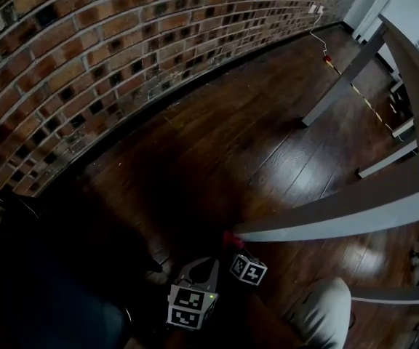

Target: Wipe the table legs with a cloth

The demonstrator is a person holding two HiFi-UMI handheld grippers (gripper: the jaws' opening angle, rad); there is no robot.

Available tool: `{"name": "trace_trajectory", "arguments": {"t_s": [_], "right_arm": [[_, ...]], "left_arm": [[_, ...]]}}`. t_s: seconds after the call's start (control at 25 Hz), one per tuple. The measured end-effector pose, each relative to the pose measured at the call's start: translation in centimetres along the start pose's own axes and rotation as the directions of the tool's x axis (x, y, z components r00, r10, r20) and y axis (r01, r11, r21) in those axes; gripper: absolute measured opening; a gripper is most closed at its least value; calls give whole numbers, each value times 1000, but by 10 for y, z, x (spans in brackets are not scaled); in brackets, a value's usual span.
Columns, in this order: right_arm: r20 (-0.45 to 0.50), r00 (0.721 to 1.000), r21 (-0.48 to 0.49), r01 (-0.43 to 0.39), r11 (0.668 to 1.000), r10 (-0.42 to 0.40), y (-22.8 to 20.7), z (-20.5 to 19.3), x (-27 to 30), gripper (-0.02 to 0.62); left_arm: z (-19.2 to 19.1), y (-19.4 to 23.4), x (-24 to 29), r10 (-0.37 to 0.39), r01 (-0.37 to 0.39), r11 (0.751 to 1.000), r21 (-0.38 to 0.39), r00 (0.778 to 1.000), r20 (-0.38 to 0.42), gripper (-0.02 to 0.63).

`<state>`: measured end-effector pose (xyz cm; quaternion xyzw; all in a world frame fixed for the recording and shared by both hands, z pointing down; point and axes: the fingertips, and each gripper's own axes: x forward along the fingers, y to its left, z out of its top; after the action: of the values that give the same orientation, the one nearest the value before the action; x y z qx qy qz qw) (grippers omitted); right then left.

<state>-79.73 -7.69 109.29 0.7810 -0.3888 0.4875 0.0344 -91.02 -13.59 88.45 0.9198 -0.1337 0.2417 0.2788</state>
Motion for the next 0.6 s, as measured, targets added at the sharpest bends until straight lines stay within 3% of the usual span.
{"name": "trace_trajectory", "arguments": {"t_s": [0.12, 0.24, 0.28, 0.36, 0.44, 0.52, 0.6], "right_arm": [[-8, 1000, 55, 11, 998, -11, 5, 0, -4, 100], [32, 999, 243, 5, 970, -13, 16, 7, -13, 100], [54, 998, 340, 3, 940, -23, 18, 8, -15, 98], [99, 992, 529, 13, 848, -77, 21, 9, -14, 98], [129, 980, 648, 32, 761, -151, 21, 9, -8, 98], [140, 972, 708, 36, 705, -190, 24, 11, -5, 97], [150, 971, 728, 21, 686, -189, 27, 17, -10, 97]], "left_arm": [[5, 0, 1, -3, 3, 1000, 16, 1000, 3, -5], [20, 1, 0, 17, -18, 999, 45, 1000, 16, -5], [25, 3, -1, 27, -28, 998, 58, 999, 20, -5], [36, 7, -5, 46, -49, 996, 74, 998, 39, -5], [43, 10, -11, 59, -63, 995, 75, 997, 57, -5], [45, 11, -16, 71, -76, 994, 78, 995, 64, -5], [46, 9, -19, 79, -86, 992, 96, 995, 68, -5]]}}
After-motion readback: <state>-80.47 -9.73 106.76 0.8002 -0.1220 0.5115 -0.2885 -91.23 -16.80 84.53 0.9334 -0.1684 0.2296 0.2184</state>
